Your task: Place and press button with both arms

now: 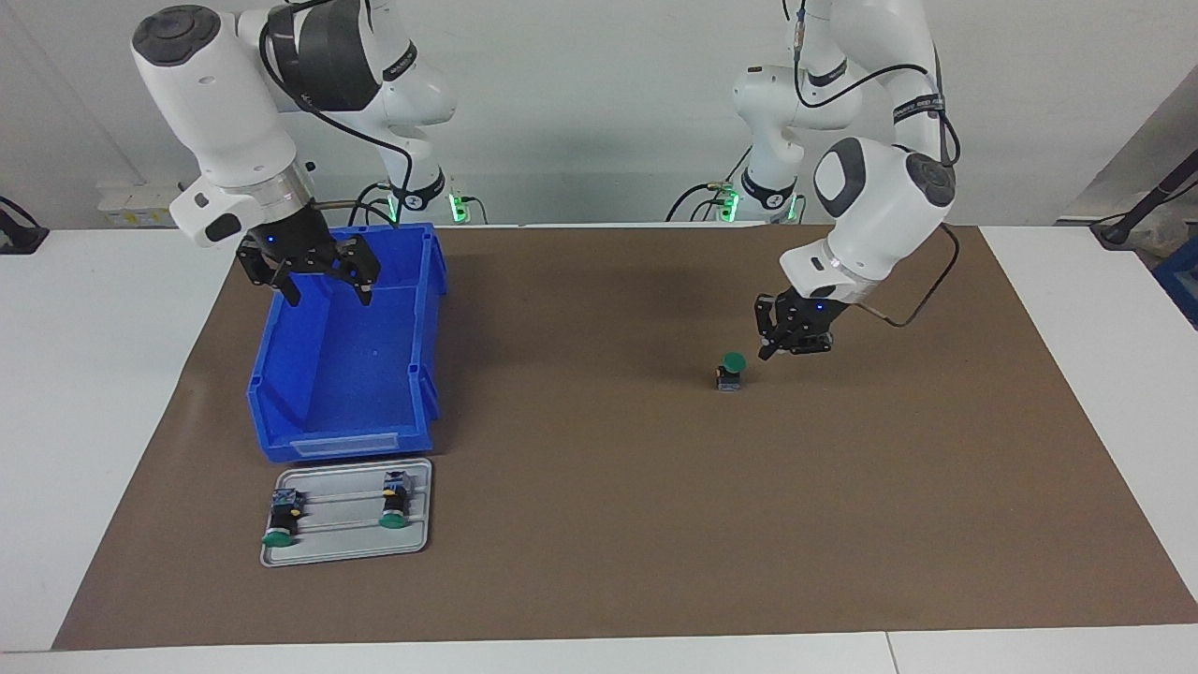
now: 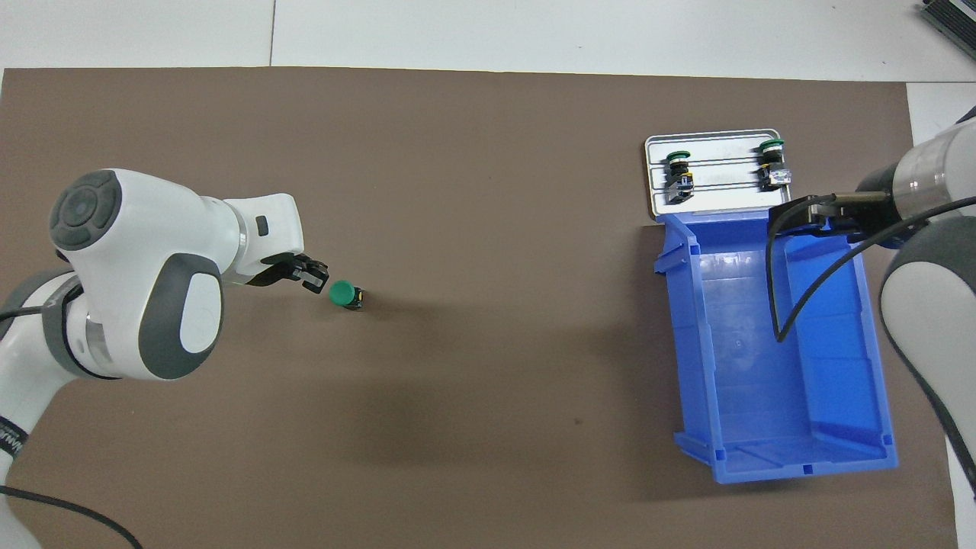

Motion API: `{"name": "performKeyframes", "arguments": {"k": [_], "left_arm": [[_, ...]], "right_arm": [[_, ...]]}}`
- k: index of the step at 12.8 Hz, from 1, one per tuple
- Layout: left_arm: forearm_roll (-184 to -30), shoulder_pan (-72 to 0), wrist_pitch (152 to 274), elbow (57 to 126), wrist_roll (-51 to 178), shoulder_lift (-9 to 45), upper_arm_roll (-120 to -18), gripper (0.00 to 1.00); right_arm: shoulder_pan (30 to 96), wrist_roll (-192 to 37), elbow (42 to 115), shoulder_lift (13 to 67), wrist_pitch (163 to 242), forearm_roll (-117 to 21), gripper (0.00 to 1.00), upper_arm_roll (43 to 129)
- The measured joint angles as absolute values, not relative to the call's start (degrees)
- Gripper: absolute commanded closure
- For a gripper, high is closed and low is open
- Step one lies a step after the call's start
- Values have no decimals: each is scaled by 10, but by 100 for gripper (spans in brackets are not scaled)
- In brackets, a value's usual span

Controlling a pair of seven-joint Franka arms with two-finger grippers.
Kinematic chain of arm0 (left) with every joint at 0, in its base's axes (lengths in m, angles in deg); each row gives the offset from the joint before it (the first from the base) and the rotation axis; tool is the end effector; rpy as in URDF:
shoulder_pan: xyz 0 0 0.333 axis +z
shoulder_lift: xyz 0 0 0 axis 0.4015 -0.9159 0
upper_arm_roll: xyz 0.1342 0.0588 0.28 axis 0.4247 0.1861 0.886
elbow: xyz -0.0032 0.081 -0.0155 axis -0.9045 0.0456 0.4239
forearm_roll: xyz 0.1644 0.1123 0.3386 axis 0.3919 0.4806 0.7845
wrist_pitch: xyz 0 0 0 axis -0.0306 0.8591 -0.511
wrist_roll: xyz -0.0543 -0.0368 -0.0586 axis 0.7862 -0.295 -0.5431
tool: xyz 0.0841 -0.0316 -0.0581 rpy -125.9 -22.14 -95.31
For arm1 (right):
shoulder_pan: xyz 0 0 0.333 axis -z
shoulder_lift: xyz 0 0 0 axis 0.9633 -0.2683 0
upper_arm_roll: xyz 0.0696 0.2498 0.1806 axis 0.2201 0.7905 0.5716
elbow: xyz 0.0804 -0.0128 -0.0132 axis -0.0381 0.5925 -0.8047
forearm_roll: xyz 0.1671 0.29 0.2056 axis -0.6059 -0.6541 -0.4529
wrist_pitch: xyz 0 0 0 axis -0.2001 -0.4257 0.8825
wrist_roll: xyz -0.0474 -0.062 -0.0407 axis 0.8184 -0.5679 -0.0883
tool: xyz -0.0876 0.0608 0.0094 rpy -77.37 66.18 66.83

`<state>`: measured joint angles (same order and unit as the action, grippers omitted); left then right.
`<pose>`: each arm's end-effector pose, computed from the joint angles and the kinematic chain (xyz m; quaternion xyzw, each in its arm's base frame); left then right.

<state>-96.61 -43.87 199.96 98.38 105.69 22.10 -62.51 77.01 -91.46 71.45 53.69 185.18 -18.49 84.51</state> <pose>0.5494 -0.1746 0.4056 0.9486 -0.2963 0.0362 0.1048 0.5737 0.0335 0.5756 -0.9994 0.0240 -0.0211 0.0131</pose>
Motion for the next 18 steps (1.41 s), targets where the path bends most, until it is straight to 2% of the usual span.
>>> {"name": "performKeyframes", "arguments": {"k": [6,13,16,17,18], "left_arm": [[-923,-474,2022,988,1017,185,-625,100],[-917,-476,2052,1009,1016,194,-624,100],[-917,-476,2002,980,1016,199,-621,100],[-917,-476,1966,954,1014,202,-617,58],[-916,-474,1938,927,1008,206,-613,1]], "right_arm": [[770,-915,715,537,1852,-185,0,845],[770,-915,715,537,1852,-185,0,845],[770,-915,715,537,1852,-185,0,845],[770,-915,715,537,1852,-185,0,845],[770,-915,715,537,1852,-185,0,845]]}}
